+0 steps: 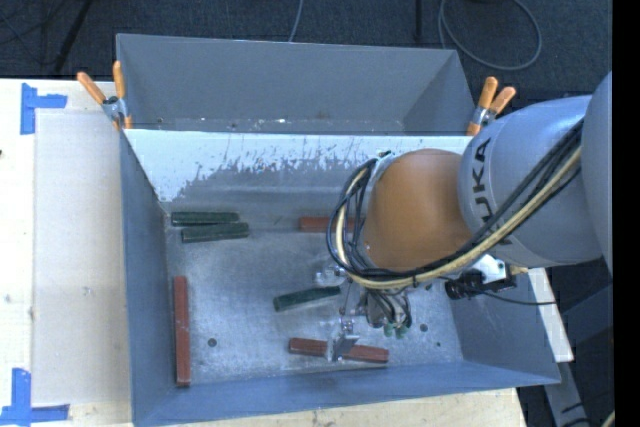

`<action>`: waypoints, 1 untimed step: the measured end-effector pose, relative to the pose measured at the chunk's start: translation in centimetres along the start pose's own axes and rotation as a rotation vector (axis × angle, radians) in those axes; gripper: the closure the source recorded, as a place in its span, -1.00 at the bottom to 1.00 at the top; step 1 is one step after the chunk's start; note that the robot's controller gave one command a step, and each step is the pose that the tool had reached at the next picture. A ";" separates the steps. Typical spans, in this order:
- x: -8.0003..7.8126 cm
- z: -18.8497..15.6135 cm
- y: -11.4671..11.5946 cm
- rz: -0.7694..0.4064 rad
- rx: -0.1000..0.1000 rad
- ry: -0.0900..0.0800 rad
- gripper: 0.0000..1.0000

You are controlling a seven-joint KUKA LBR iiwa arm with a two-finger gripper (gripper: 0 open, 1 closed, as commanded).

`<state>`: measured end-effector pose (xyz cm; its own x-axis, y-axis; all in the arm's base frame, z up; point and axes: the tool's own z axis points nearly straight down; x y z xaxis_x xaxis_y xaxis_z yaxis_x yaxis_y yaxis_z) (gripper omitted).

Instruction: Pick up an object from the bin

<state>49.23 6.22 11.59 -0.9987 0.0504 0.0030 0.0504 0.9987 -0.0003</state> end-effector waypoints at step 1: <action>-4.7 3.9 1.7 -0.054 0.002 -0.005 -1.00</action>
Offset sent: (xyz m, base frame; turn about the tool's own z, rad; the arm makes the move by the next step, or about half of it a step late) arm -0.0177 -0.0171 -0.0459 -0.0089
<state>54.05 7.73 7.64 -1.0000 -0.0032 -0.0019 -0.0032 1.0000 -0.0022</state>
